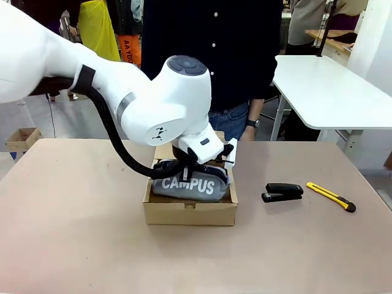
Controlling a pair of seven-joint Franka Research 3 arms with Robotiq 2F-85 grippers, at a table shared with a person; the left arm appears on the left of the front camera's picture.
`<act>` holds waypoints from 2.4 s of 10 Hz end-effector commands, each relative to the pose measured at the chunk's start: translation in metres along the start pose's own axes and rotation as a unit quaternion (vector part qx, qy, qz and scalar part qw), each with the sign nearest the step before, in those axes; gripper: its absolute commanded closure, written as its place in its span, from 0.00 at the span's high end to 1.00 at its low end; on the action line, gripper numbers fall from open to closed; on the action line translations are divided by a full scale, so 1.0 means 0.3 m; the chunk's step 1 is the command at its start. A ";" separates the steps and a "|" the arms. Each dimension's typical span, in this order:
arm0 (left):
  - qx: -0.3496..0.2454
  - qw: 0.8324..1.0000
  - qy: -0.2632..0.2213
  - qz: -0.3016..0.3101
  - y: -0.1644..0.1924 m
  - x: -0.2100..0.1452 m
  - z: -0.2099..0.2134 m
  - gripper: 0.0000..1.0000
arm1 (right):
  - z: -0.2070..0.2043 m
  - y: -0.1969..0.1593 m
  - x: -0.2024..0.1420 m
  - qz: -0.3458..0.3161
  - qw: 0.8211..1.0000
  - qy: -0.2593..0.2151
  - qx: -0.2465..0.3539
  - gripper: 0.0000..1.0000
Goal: Pack the items into the box.
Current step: Pick up the item specified by the human and place it in the Mailer Box.
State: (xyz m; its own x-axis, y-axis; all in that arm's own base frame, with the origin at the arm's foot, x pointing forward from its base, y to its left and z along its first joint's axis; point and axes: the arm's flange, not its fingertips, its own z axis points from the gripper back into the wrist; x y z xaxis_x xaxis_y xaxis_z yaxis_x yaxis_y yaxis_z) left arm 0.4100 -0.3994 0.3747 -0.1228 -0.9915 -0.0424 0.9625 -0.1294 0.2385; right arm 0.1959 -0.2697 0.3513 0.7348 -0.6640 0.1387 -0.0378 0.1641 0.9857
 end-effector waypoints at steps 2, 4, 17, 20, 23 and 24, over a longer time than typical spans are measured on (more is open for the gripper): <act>-0.046 0.999 -0.008 0.007 0.049 -0.001 -0.074 0.07 | -0.006 0.002 0.003 0.014 1.000 -0.007 0.008 1.00; -0.048 0.999 -0.026 0.003 0.057 0.003 -0.083 0.07 | -0.006 0.002 0.003 0.014 1.000 -0.007 0.008 1.00; -0.053 0.997 -0.061 -0.006 0.049 -0.012 -0.038 1.00 | -0.006 0.002 0.003 0.014 1.000 -0.007 0.008 1.00; -0.042 0.995 -0.088 0.006 0.057 -0.083 0.119 1.00 | -0.006 0.002 0.003 0.014 1.000 -0.007 0.008 1.00; -0.037 0.982 -0.157 0.100 0.086 -0.415 0.427 1.00 | -0.006 0.002 0.003 0.014 1.000 -0.007 0.008 1.00; -0.065 0.969 -0.209 0.118 0.076 -0.552 0.477 1.00 | -0.006 0.002 0.003 0.014 1.000 -0.007 0.008 1.00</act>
State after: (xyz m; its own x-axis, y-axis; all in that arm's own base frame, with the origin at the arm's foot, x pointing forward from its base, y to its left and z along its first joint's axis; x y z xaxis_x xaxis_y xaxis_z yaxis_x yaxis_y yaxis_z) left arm 0.4281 -0.2920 0.5257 0.0126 -0.9400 0.3410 0.9891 0.0617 0.1336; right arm 0.1960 -0.2696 0.3509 0.7352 -0.6637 0.1379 -0.0371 0.1637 0.9858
